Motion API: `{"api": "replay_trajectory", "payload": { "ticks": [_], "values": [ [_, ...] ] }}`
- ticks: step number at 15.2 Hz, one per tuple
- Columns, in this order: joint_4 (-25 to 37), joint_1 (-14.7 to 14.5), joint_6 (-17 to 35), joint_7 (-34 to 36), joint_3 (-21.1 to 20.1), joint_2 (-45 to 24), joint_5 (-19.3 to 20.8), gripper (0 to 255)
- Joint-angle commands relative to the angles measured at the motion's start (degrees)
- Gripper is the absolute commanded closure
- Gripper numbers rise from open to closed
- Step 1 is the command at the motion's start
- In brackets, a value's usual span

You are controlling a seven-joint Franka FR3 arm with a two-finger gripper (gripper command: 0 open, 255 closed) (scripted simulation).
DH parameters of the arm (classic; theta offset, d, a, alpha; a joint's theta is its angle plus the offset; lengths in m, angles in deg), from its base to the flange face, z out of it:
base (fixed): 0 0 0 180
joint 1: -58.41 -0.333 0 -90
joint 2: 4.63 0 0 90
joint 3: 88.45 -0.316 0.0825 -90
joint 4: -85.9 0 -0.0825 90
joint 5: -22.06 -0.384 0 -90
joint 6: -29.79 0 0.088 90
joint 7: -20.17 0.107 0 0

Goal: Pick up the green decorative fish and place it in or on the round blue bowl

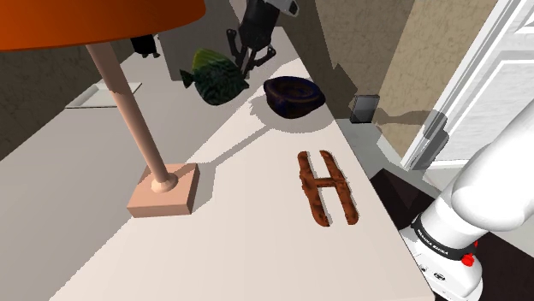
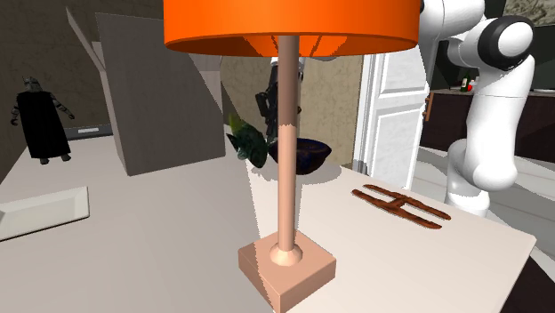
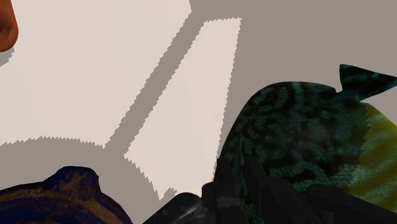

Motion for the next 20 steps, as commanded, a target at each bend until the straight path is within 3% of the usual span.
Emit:
{"api": "replay_trajectory", "payload": {
  "ticks": [1, 13, 20],
  "values": [
    [1.8, 0.1, -1.6, 0.6, 0.1, -0.1, 0.2, 255],
    [12.6, 0.3, -10.0, 4.1, 0.3, -1.9, 1.5, 255],
    [4.5, 4.6, -14.6, -4.6, 5.7, 6.9, -1.1, 255]
  ]
}}
